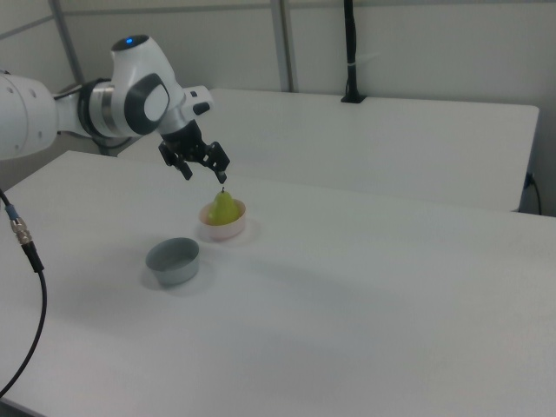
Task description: Place the pear in the bowl
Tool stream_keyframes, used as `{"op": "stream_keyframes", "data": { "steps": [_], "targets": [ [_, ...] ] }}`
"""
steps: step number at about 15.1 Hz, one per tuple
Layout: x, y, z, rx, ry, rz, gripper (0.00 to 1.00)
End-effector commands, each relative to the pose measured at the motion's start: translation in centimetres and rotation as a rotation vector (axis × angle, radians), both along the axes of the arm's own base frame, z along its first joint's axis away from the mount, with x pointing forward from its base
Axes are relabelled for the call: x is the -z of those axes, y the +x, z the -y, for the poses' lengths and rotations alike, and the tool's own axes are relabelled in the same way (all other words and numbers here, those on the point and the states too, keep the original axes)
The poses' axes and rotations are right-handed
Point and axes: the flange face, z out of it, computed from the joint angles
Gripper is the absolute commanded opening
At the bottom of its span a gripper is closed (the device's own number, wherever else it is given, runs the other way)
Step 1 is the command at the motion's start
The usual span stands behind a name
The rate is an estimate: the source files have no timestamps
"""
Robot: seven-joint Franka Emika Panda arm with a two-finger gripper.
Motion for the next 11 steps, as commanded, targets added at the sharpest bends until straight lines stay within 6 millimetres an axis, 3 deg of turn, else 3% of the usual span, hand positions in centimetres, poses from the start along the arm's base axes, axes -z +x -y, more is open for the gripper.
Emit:
{"op": "stream_keyframes", "data": {
  "steps": [1, 6, 8, 11],
  "targets": [
    [-5.0, -3.6, 1.5, 0.045, -0.017, -0.095, 1.0],
    [-11.0, -8.2, 5.8, 0.094, -0.033, -0.209, 1.0],
    [-13.5, -10.6, 9.3, 0.098, -0.032, -0.262, 1.0],
    [-15.7, -13.2, 11.5, 0.093, 0.003, -0.317, 1.0]
  ]
}}
